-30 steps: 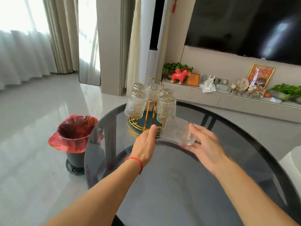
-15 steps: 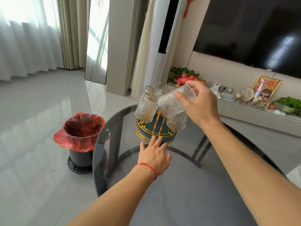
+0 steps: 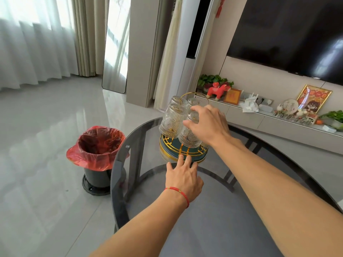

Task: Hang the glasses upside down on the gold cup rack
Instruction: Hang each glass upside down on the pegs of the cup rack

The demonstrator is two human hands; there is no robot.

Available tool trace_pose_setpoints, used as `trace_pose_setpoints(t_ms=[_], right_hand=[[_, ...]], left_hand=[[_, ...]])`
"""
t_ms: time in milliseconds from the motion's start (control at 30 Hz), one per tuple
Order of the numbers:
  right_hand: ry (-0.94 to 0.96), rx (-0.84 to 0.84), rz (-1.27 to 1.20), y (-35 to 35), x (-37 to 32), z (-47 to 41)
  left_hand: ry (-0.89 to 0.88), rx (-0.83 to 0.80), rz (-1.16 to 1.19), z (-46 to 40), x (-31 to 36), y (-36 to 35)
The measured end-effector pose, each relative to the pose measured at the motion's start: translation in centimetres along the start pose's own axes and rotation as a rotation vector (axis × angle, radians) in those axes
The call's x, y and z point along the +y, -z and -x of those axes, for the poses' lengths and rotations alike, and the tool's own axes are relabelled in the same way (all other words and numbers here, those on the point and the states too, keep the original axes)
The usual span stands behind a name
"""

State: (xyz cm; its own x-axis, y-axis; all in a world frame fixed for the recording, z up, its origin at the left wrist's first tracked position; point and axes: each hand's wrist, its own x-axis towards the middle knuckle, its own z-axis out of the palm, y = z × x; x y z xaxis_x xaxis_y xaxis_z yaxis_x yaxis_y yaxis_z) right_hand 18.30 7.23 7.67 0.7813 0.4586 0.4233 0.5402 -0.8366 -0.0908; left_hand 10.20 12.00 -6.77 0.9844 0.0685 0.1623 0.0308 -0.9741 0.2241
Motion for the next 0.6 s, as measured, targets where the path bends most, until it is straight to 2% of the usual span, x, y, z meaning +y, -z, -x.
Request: trace_pose_setpoints(t_ms=[233,400,500,600], right_hand=[[-0.015,-0.079,-0.037,-1.3,0.9,-0.2],[0.047,-0.239,0.012,-1.6,1.4,-0.1],[0.082,-0.184,-0.010,-1.4,2.1,0.7],[0.082,-0.096,-0.097,-0.1,2.8,3.2]], left_hand=[[-0.008,-0.009,-0.030,-0.1,-0.2,-0.1],[-0.032,-0.025,-0.036,0.1,-0.6,0.2],[-0.058,-0.018,-0.033,0.5,-0.8,0.5],[-0.044,0.068,0.041,1.0,-0.8,1.1]])
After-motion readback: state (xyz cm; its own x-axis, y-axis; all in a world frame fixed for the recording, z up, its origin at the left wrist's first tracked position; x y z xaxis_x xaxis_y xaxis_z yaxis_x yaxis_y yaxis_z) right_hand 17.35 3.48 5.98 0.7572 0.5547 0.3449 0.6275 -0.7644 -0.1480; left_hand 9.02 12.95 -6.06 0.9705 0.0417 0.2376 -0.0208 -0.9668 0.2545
